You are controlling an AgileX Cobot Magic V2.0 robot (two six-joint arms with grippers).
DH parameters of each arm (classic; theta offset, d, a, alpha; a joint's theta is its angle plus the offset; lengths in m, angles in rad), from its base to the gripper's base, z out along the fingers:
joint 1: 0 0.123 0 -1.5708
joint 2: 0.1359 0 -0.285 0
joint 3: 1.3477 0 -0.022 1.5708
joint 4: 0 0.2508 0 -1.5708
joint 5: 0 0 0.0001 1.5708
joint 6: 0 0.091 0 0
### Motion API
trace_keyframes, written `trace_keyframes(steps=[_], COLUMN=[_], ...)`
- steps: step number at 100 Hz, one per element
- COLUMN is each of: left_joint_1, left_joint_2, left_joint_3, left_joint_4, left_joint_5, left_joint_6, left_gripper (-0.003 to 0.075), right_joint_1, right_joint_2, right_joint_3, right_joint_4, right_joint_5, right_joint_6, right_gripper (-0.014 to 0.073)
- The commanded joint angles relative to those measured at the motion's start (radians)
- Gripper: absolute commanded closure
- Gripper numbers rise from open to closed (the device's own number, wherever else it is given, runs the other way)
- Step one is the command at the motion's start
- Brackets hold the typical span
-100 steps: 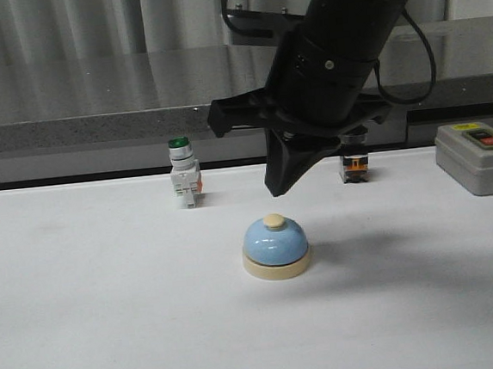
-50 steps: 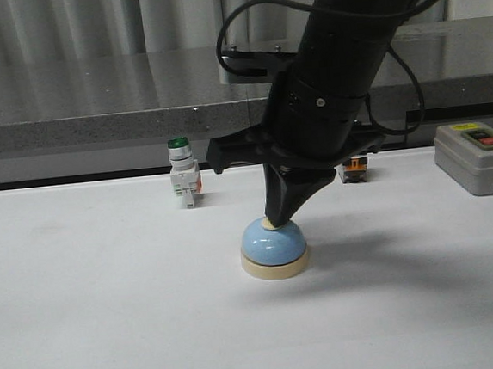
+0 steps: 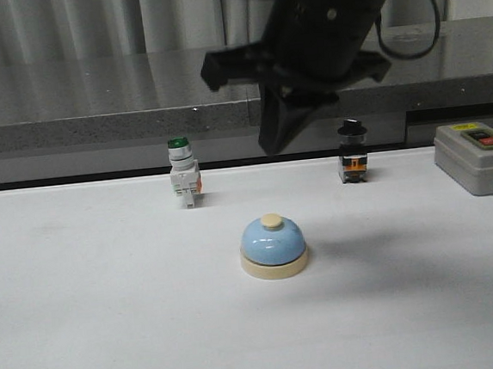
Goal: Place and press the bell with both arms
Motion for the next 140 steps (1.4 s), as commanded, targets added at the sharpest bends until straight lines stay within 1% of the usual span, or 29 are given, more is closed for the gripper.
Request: trace_keyframes(steps=[1,15,25,62,76,93,107,124,140], left_joint_1=[0.003,0.003,0.003,0.003,0.003,0.003,0.003,0.003,0.003], left_joint_2=[-0.03,-0.03,-0.03,-0.03,-0.03,-0.03,-0.03,-0.03,-0.03], left_joint_3=[0.042,0.042,0.042,0.042,0.042,0.042,0.042,0.042,0.042], left_joint_4=[-0.006,-0.006,-0.006,-0.006,-0.006,-0.006,-0.006,-0.006,-0.006], left_joint_5=[-0.082,-0.082,-0.082,-0.082,-0.082,-0.082,-0.082,-0.082,-0.082], left_joint_6=[-0.009,-0.009,-0.009,-0.009,-0.009,-0.009,-0.009,-0.009,-0.009], left_gripper=[0.0741,0.0741,0.0741,0.0741,0.0741,0.0741,0.0741,0.0741,0.0741], right_joint_1=[-0.021,-0.077,-0.137,-0.386,-0.455,-0.472,-0.472,-0.472,-0.472], right_joint_2=[-0.114,-0.221,-0.307,-0.69,-0.849,-1.045,-1.195,-1.327,-1.357], right_joint_3=[-0.025,0.008,0.058,0.341,0.459,0.601,0.681,0.716,0.716], right_joint_4=[-0.022,-0.028,-0.033,-0.065,-0.065,-0.066,-0.066,-0.066,-0.066], right_joint_5=[-0.028,-0.02,-0.02,-0.062,-0.099,-0.16,-0.171,-0.158,-0.145], right_joint_6=[-0.008,-0.008,-0.008,-0.008,-0.008,-0.008,-0.008,-0.008,-0.008], right_gripper=[0.0654,0.0654,0.0654,0.0654,0.0654,0.0654,0.0654,0.0654,0.0654])
